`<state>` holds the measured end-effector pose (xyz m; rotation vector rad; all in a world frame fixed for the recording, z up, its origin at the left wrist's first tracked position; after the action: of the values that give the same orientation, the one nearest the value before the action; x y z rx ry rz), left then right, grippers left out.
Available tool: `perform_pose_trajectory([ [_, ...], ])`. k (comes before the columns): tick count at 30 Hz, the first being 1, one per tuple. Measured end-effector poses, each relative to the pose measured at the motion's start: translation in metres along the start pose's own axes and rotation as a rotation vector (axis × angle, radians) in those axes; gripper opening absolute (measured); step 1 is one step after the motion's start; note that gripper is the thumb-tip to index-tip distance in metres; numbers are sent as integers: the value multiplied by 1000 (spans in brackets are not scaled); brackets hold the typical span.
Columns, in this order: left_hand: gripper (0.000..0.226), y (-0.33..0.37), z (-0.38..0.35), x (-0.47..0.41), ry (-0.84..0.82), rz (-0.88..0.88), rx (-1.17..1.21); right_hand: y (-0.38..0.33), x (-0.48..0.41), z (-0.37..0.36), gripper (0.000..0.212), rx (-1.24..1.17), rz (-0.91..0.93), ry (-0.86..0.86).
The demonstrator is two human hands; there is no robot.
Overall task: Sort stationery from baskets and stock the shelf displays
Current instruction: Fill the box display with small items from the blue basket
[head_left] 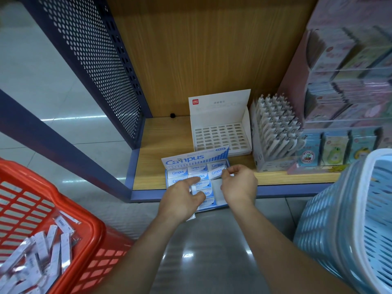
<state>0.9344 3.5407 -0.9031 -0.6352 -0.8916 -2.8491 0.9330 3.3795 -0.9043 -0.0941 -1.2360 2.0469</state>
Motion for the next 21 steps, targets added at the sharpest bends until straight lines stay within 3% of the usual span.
perform_pose_trajectory([
  [4,49,15,-1,2,-17,-84,-122,-5,3,11,25,228,52,-139],
  [10,54,37,-9,-9,-80,-179,-421,-7,7,9,37,245,110,-359],
  [12,54,39,-8,-12,-98,-182,-462,-4,4,12,37,47,77,-323],
  [15,54,38,-7,-11,-124,-185,-479,4,6,23,37,-556,-231,-291],
  [17,50,36,-5,-6,-103,-164,-403,5,12,28,40,-819,-323,-345],
  [21,14,31,-5,4,-143,-71,211,4,22,25,35,-1025,-347,-470],
])
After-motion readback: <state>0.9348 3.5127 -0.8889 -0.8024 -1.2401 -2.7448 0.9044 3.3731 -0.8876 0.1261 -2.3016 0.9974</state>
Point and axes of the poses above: each hand's wrist, its own x-axis away from the middle knuckle, its own z-axis out of the back of the hand, y = z × x, the point moved 4 cm from there along -x, towards the middle knuckle, and after that the axes turned 7 degrees about -x, right-handed, at the moved point
